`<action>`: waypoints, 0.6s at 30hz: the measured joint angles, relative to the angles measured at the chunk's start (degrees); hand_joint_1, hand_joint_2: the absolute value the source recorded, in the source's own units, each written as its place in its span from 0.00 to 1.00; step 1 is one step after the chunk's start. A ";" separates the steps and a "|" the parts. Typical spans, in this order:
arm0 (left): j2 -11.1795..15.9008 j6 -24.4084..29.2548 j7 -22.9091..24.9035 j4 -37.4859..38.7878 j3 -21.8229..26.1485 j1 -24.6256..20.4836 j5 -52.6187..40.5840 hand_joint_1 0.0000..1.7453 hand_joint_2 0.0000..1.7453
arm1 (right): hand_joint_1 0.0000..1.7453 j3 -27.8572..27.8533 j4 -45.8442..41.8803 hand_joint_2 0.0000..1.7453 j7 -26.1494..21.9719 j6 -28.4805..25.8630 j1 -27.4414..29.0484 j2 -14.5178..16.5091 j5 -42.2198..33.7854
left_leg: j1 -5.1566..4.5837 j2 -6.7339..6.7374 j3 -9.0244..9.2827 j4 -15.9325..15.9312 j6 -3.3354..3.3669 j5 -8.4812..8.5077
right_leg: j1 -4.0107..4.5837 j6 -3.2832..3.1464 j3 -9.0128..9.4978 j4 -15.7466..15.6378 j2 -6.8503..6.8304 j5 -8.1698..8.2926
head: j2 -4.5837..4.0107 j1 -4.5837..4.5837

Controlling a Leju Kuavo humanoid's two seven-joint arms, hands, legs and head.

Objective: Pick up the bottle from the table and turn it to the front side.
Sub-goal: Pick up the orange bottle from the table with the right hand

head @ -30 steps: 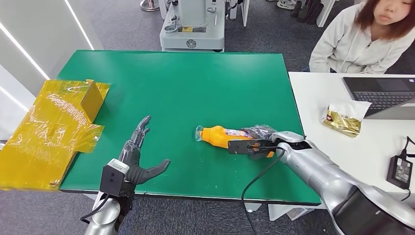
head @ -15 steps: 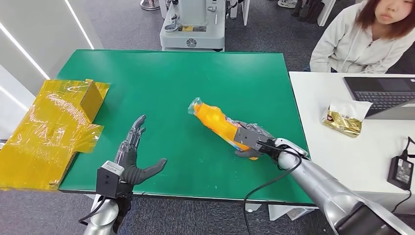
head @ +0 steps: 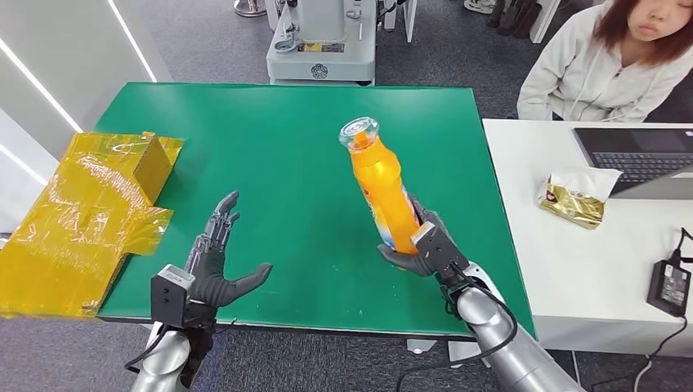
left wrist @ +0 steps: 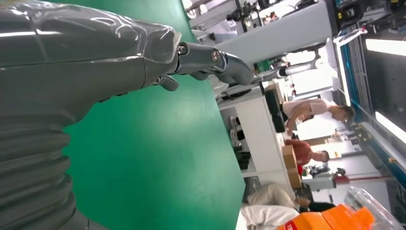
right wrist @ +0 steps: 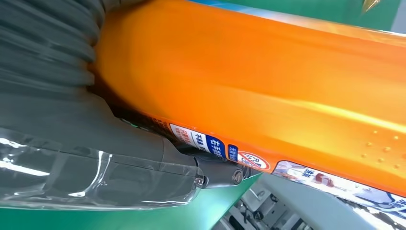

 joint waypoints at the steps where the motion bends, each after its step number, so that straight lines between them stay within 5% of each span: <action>1: 0.19 -0.67 0.31 0.04 0.00 -0.33 0.08 0.00 1.00 | 1.00 -0.50 -0.11 1.00 -0.03 0.12 0.17 0.50 0.60 | 0.00 0.00 0.00 0.00 0.00 0.00 | 0.00 0.00 0.00 0.00 0.00 0.00 | 0.00 0.00; 10: 0.85 -11.33 7.70 5.18 -0.16 -12.21 9.92 0.00 1.00 | 1.00 -2.59 2.38 1.00 -0.18 2.46 -2.56 6.79 3.22 | 0.01 -0.02 0.01 0.00 -0.06 0.09 | 0.01 -0.04 -0.01 0.06 0.00 0.05 | 0.00 -0.01; 18: 0.33 -13.39 10.69 16.54 -2.36 -25.15 16.93 0.00 1.00 | 1.00 -1.35 6.30 1.00 0.76 2.33 -4.14 12.64 6.37 | 0.01 -0.01 -0.01 0.01 -0.04 0.15 | 0.01 -0.06 -0.03 0.06 0.00 0.07 | 0.00 0.00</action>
